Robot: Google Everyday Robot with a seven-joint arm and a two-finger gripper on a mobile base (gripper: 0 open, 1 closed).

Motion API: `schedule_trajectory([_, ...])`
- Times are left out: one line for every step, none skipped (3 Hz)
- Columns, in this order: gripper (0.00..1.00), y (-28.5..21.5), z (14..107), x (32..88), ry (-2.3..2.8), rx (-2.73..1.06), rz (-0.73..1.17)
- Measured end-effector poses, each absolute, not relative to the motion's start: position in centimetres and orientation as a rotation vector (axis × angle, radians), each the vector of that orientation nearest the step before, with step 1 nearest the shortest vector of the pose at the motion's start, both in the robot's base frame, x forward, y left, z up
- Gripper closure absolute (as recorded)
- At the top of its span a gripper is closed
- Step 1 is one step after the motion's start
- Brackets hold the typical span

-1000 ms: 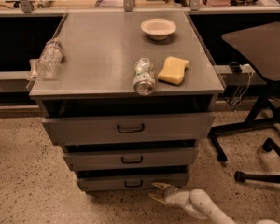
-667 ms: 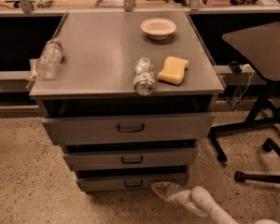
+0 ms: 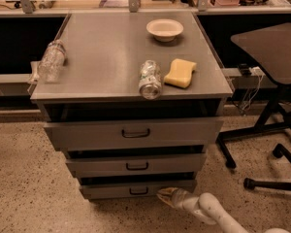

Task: Close bottom drawer

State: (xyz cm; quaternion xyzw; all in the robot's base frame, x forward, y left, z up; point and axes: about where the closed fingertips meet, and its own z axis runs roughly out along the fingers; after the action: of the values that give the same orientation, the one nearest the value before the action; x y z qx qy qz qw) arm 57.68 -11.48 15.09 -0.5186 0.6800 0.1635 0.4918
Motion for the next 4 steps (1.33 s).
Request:
schedule_trajectory([0.20, -11.5, 15.1, 57.7, 1.650, -1.259, 0.397])
schedule_trajectory([0.00, -11.5, 15.1, 57.4, 1.650, -1.259, 0.397])
schedule_trajectory([0.04, -11.5, 15.1, 56.6, 1.650, -1.259, 0.397])
schedule_trajectory([0.27, -11.6, 15.1, 56.1, 1.651, -1.259, 0.396])
